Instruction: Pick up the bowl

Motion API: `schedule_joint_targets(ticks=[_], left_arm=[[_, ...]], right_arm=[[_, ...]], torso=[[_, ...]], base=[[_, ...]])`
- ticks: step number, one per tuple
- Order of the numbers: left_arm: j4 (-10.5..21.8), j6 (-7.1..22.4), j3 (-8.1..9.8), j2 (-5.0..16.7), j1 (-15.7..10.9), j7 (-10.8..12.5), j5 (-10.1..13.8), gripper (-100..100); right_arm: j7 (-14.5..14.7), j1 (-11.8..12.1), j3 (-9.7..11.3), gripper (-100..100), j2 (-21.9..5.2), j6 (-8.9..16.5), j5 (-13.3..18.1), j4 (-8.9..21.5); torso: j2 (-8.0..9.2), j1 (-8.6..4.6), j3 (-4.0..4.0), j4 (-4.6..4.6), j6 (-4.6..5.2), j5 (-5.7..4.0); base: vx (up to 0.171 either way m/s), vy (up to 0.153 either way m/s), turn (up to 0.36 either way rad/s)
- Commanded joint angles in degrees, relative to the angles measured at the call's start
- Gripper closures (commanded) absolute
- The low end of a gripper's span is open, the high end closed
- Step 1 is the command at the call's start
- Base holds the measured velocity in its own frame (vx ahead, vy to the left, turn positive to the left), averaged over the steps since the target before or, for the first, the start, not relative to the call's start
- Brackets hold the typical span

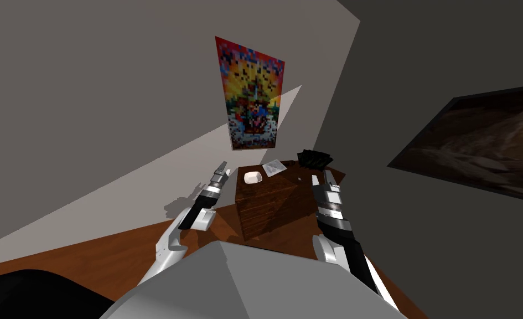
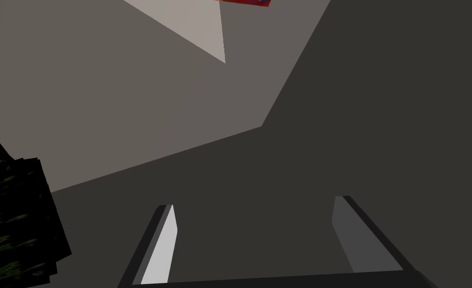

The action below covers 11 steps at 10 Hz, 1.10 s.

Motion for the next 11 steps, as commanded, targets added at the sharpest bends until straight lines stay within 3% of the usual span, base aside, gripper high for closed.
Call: schedule_joint_targets(ticks=[1, 6, 11], left_arm=[[0.2, 2.2, 0.17, 0.7, -0.6, 0.5, 0.4, -100], [0.9, 10.3, 1.05, 4.5, -3.5, 3.0, 3.2, -100], [1.6, 18.0, 1.71, 7.0, -5.3, 4.5, 5.3, -100]], right_arm=[[0.0, 0.0, 0.0, 0, 0.0, 0.0, 0.0, 0.0], [0.0, 0.0, 0.0, 0, 0.0, 0.0, 0.0, 0.0], [0.0, 0.0, 0.0, 0, 0.0, 0.0, 0.0, 0.0]], torso=[[0.0, 0.0, 0.0, 0.0, 0.0, 0.0], [-0.01, 0.04, -0.01, 0.0, -0.01, 0.0], [-0.05, -0.05, -0.03, -0.01, 0.0, -0.01]], base=[[-0.005, -0.044, 0.007], [-0.002, -0.052, 0.01], [0.005, -0.063, 0.01]])
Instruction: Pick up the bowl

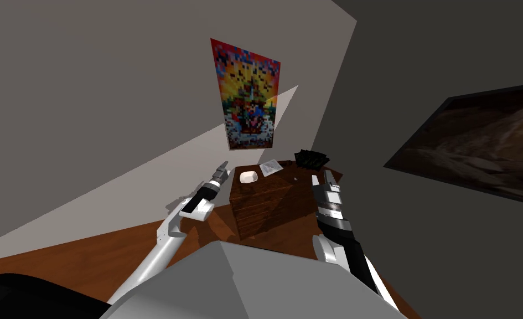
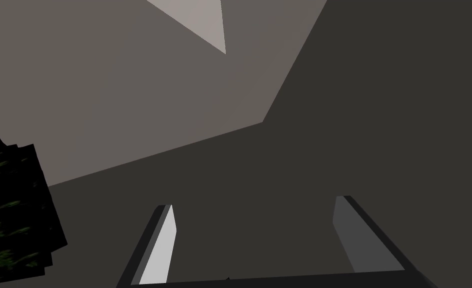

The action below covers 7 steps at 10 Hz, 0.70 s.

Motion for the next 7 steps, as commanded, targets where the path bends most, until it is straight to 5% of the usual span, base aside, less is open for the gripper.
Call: schedule_joint_targets(ticks=[1, 7], left_arm=[[0.4, 2.9, 0.27, 1.1, -0.9, 0.7, 1.1, -100], [1.8, 12.4, 1.33, 4.4, -3.2, 2.6, 4.7, -100]], right_arm=[[0.0, 0.0, 0.0, 0, 0.0, 0.0, 0.0, 0.0], [0.0, 0.0, 0.0, 0, 0.0, 0.0, 0.0, 0.0]], torso=[[0.0, 0.0, 0.0, 0.0, 0.0, 0.0], [-0.07, 0.03, -0.04, -0.02, 0.0, 0.01]], base=[[0.003, -0.066, 0.009], [0.017, -0.066, 0.012]])
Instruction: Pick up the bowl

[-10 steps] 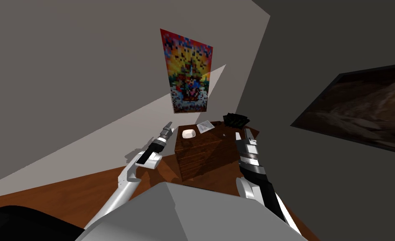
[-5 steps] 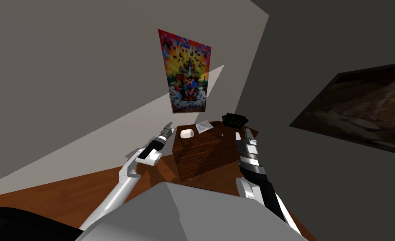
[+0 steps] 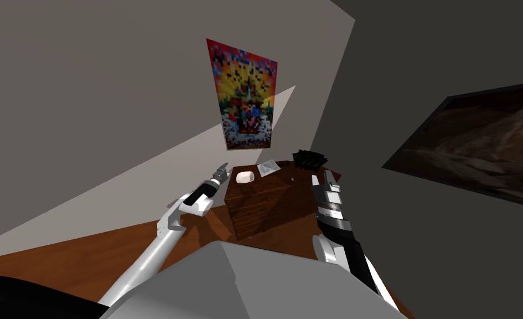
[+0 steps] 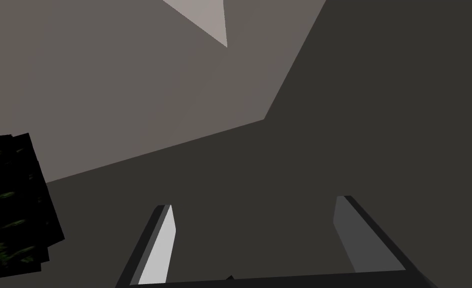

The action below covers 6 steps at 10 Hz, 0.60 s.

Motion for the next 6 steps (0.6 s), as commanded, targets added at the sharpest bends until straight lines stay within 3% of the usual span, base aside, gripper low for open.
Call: schedule_joint_targets(ticks=[1, 6], left_arm=[[0.3, 2.8, 0.33, 0.9, -0.6, 0.5, 0.8, -100], [2.0, 10.6, 1.41, 3.8, -2.4, 1.9, 4.5, -100]], right_arm=[[0.0, 0.0, 0.0, 0, 0.0, 0.0, 0.0, 0.0], [0.0, 0.0, 0.0, 0, 0.0, 0.0, 0.0, 0.0]], torso=[[0.0, 0.0, 0.0, 0.0, 0.0, 0.0], [-0.02, 0.06, -0.01, 0.0, 0.0, 0.0]], base=[[0.013, -0.07, 0.012], [0.025, -0.066, 0.011]])
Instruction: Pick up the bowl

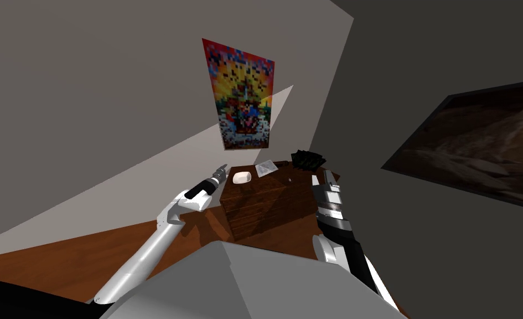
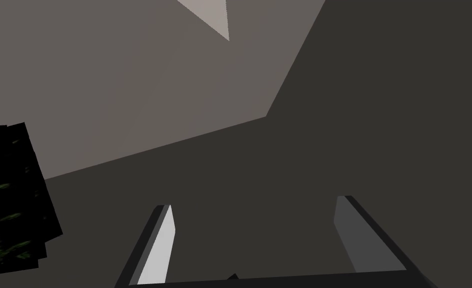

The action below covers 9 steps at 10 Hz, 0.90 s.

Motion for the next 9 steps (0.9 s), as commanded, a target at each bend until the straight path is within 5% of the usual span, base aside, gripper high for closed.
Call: schedule_joint_targets(ticks=[1, 9], left_arm=[[0.4, 2.2, 0.23, 0.6, 0.0, 0.3, 0.7, -100], [3.0, 12.9, 1.59, 3.5, -1.7, 1.4, 5.7, -100]], right_arm=[[0.0, 0.0, 0.0, 0, 0.0, 0.0, 0.0, 0.0], [0.0, 0.0, 0.0, 0, 0.0, 0.0, 0.0, 0.0]], torso=[[0.0, 0.0, 0.0, 0.0, 0.0, 0.0], [-0.05, -0.02, -0.03, -0.02, 0.0, 0.0]], base=[[0.027, -0.061, 0.007], [0.038, -0.069, 0.01]])
